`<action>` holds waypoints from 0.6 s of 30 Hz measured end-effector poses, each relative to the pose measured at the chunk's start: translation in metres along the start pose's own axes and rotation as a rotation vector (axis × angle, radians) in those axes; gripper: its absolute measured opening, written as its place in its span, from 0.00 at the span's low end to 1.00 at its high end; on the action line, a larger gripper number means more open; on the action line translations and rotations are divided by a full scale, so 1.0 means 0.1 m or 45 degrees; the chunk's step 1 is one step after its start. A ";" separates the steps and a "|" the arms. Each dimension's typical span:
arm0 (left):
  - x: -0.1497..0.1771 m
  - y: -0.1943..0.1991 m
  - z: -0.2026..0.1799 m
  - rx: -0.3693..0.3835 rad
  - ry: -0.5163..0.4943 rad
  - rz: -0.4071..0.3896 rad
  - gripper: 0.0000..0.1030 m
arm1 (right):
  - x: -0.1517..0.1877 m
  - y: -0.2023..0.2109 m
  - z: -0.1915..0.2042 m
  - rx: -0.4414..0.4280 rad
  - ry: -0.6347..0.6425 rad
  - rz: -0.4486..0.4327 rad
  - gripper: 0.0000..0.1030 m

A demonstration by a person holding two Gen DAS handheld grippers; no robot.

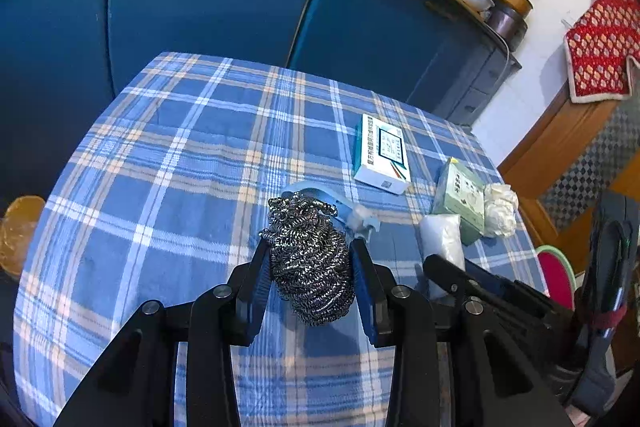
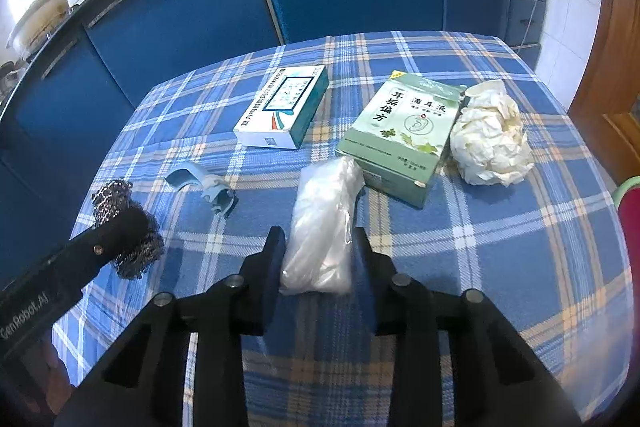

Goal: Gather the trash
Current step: 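Grasp the clear plastic bag with the right tool while the left tool holds the steel wool, then carry the steel wool in the left tool while the right tool carries the plastic bag toward the bucket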

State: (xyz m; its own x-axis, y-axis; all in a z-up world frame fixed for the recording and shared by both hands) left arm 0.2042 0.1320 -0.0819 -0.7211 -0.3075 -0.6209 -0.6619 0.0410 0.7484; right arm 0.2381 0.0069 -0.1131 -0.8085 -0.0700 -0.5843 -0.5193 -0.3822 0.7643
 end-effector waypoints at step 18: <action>0.14 0.29 -0.28 0.016 -0.078 -0.039 0.38 | 0.14 0.68 -0.09 -0.038 -0.010 -0.121 0.34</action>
State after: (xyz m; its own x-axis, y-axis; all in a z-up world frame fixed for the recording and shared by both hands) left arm 0.1808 0.1017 -0.0627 -0.7114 -0.2503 -0.6567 -0.6860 0.0446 0.7262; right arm 0.1936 -0.0287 -0.0721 -0.7581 -0.0245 -0.6517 -0.5857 -0.4141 0.6968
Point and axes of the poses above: each gripper's, at about its wrist camera, not at the fingertips, and y roughly against the way its jaws point, z to its left, x to its underside, the point moved 9 cm from there along -y, roughly the way its jaws point, and after that the axes turned 5 degrees about -x, right-handed, at the moved point
